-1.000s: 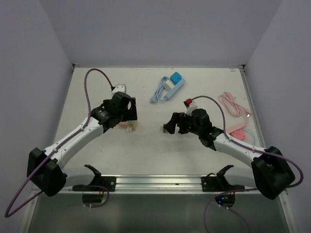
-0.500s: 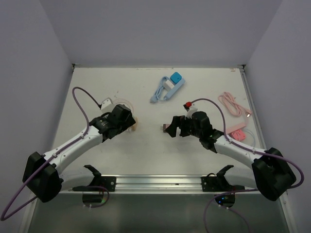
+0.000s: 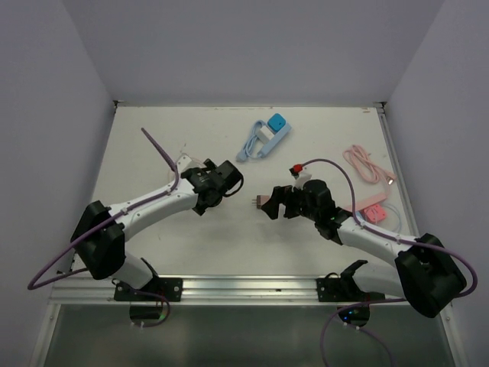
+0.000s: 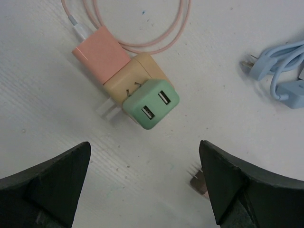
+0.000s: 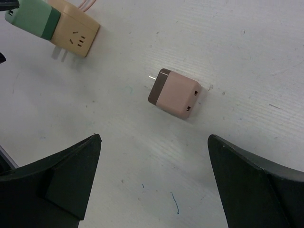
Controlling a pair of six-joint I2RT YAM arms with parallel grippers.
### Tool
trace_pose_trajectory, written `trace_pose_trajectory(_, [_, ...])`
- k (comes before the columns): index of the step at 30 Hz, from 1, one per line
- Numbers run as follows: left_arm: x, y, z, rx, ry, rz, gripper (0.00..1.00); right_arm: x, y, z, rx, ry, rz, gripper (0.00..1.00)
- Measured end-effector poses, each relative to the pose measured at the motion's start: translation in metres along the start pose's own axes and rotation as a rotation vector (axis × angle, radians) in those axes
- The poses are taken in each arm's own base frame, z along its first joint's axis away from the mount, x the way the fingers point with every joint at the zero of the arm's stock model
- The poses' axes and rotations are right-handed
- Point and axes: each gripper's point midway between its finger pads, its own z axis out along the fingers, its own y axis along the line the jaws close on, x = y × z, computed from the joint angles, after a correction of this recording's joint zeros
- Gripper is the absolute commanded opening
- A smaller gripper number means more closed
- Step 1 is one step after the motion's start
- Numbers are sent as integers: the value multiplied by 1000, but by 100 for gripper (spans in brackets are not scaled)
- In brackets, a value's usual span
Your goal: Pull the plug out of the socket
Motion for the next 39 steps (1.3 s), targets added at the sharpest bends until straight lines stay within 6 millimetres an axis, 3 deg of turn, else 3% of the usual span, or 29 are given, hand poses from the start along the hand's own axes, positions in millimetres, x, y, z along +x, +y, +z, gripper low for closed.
trace_pose_trajectory(4, [12, -12, -2, -21, -29, -4, 100, -4, 2, 0, -11, -16, -2, 99])
trace_pose_trajectory(10, [18, -4, 15, -102, -75, 3, 99, -5, 4, 0, -21, -23, -4, 99])
trace_pose_trajectory(15, [17, -10, 30, -151, -112, -5, 98, -4, 3, 0, -20, -22, -4, 99])
trace_pose_trajectory(27, [-6, -3, 69, -218, -130, -19, 82, -4, 4, -1, -21, -23, -4, 98])
trace_pose_trajectory(32, [-11, 3, 79, -222, -126, 52, 73, -2, 3, 0, -19, -16, -3, 98])
trace_pose_trajectory(39, [-24, 2, 94, -171, -110, 184, 70, 0, 2, 2, -17, -10, -2, 98])
